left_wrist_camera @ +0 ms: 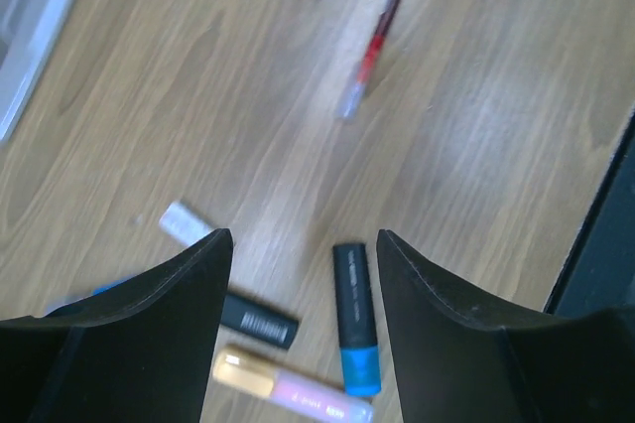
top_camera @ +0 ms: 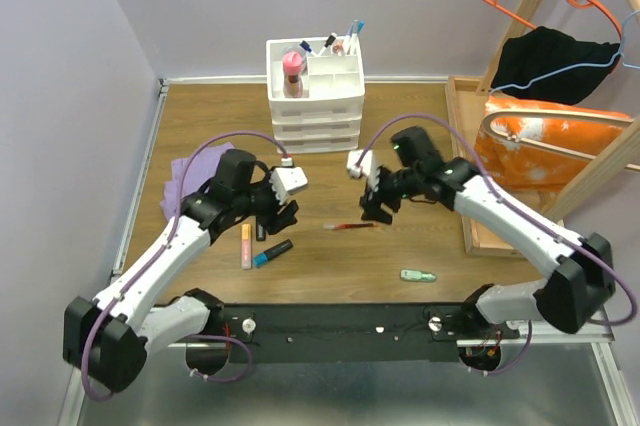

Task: Sort the stationery into containers
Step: Pick up the pen from the center of the board.

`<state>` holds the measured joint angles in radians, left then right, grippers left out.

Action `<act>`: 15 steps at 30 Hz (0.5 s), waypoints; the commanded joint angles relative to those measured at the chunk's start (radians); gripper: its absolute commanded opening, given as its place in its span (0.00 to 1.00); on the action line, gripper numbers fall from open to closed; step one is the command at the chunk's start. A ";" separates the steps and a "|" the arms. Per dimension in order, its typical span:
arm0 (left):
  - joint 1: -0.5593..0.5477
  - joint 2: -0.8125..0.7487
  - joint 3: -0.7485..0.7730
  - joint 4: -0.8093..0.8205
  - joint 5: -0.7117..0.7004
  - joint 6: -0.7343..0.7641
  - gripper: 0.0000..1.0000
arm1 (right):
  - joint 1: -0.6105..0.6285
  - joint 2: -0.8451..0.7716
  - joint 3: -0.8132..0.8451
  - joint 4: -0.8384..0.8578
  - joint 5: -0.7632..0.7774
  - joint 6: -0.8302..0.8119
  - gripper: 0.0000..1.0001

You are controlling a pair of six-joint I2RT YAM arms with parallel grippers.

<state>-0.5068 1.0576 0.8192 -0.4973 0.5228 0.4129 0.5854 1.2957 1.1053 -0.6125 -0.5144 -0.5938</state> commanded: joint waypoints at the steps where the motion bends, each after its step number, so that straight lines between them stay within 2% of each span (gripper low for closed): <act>1: 0.140 -0.106 -0.054 -0.073 -0.020 -0.029 0.70 | 0.108 0.166 0.004 -0.059 -0.023 -0.150 0.74; 3: 0.198 -0.166 -0.068 -0.092 -0.033 -0.031 0.70 | 0.129 0.233 0.045 -0.059 -0.022 -0.161 0.65; 5: 0.234 -0.226 -0.080 -0.109 -0.040 -0.026 0.70 | 0.145 0.325 0.089 -0.059 -0.021 -0.167 0.62; 10: 0.358 -0.298 -0.069 -0.144 -0.055 -0.065 0.71 | 0.166 0.459 0.148 -0.061 0.008 -0.192 0.57; 15: 0.418 -0.340 -0.075 -0.139 -0.052 -0.072 0.71 | 0.171 0.560 0.202 -0.067 0.020 -0.195 0.56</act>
<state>-0.1398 0.7498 0.7414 -0.6132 0.4824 0.3672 0.7448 1.7863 1.2442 -0.6579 -0.5125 -0.7609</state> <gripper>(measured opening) 0.711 0.571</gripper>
